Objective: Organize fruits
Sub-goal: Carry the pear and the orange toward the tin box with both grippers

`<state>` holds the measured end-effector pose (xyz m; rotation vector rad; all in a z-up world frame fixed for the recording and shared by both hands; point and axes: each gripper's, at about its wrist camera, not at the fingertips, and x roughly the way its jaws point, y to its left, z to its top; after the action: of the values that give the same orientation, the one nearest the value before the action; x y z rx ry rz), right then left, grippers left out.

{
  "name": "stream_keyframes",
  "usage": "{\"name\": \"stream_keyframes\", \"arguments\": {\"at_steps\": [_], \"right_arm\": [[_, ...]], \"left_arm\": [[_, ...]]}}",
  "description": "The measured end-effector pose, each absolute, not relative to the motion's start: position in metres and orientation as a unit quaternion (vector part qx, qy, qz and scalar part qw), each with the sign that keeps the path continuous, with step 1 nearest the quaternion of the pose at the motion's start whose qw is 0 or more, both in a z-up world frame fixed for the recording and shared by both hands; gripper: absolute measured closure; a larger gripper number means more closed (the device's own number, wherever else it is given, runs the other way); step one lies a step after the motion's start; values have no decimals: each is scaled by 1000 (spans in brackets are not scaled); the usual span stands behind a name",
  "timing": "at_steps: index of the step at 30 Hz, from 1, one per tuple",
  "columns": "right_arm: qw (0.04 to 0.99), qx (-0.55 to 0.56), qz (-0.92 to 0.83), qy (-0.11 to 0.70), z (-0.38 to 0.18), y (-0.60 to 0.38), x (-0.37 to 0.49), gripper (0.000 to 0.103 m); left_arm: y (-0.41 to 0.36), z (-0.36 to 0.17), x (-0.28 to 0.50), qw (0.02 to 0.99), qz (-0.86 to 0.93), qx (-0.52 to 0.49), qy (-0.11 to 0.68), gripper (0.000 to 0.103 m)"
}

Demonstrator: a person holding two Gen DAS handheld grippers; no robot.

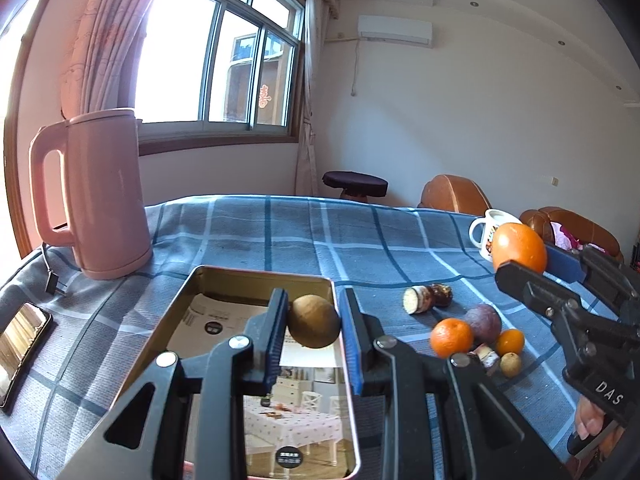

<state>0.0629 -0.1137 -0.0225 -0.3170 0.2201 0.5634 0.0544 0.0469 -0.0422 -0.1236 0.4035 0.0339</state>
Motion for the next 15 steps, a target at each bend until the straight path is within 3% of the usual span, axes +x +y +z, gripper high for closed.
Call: {"name": "stream_keyframes", "arguments": {"at_steps": [15], "right_arm": [[924, -170, 313, 137, -26, -65, 81, 64]], "left_arm": [[83, -48, 64, 971, 50, -57, 225, 75]]}}
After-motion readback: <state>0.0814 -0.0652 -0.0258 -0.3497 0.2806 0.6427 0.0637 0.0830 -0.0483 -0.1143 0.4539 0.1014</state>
